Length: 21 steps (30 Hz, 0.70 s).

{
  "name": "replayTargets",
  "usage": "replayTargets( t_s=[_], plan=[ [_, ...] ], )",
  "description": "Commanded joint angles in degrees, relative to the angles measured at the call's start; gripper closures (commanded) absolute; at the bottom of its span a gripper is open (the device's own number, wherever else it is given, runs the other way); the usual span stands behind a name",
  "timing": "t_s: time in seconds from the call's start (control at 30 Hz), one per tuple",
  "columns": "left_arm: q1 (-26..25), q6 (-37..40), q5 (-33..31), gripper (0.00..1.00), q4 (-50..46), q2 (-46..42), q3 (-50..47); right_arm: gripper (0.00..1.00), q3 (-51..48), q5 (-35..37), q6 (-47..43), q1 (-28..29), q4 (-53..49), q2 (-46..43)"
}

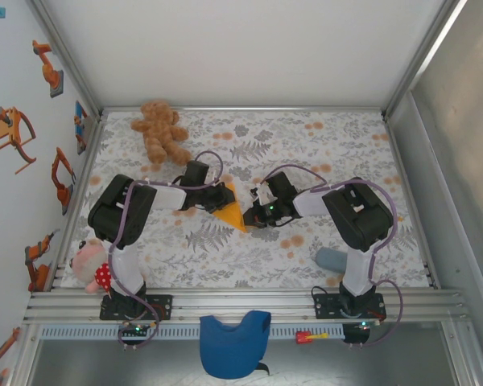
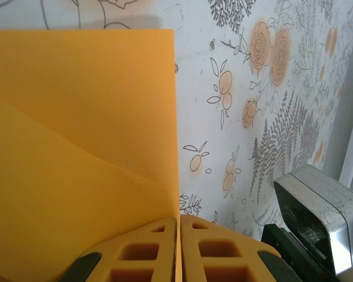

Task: Fold a paper plane with a square sheet of paper (pick it up from the middle)
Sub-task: Fourth fold the wing at the center of the table.

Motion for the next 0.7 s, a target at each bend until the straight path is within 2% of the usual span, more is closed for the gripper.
replayTargets(
  t_s=[0.0,0.37,0.67],
  plan=[
    [0.2,1.7,1.1,0.89,-0.6,1.0,1.2,0.96,-0.5,3.6,-0.6,-0.1,-3.3,2.9],
    [0.5,1.5,0.1,0.9,-3.1,3.0,0.9,0.94,-0.8,3.0,-0.3,-0.2,-3.4,0.5],
    [0.7,1.7,-0.3,0.9,-4.1,3.4,0.4,0.81,-1.6,2.6,0.5,-0.2,-4.2,-7.8]
  ],
)
